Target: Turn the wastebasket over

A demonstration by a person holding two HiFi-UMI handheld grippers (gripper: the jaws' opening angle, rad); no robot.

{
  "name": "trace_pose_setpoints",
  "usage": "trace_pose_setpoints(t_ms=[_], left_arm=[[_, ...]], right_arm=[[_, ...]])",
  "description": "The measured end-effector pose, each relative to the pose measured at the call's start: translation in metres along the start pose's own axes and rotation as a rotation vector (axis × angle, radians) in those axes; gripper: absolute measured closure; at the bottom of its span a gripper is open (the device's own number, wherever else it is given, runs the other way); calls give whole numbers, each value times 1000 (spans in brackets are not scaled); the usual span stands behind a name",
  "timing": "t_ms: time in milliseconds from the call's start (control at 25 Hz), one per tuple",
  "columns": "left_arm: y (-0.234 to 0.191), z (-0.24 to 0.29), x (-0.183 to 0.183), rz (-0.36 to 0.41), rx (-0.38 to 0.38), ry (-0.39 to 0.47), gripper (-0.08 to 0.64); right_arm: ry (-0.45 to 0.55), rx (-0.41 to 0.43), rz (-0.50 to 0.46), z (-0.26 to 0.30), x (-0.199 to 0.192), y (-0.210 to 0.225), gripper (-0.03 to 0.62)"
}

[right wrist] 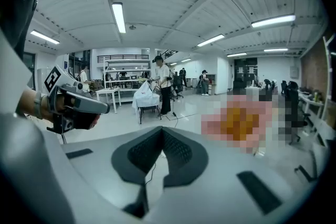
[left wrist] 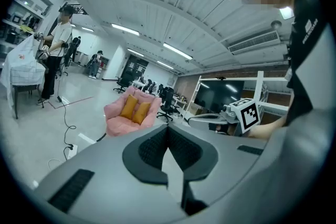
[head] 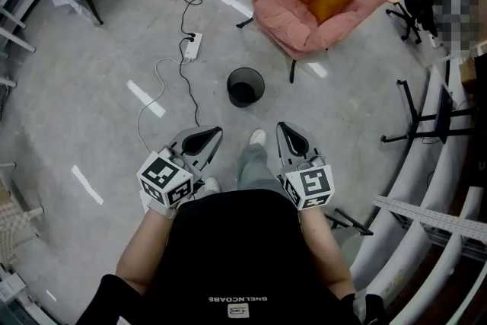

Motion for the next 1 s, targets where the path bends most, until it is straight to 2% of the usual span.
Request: trace_pose_setpoints(t_ms=[200,520,760,1000], left_arm=[[-18,49,15,-32,83,0,546],[-46,119,39,-84,239,-24,546],[-66,150,42,-134,299,-72,546],[-93,160,26,-182,333,-120,546]], right_arm=[[-21,90,-16,47,5,58,583],[-77,216,35,109,8,135,583],[-198,221,86,146,-17,173,583],[-303,215,172,188,-49,182,581]])
Point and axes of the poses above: the fingertips, and each gripper's own axes: z forward along the fingers, y to its right, x out of its top, the point moved 10 cm from there along -z, backward along the fingers, and after that the axes turned 6 degrees about -x, right-handed, at the moved point
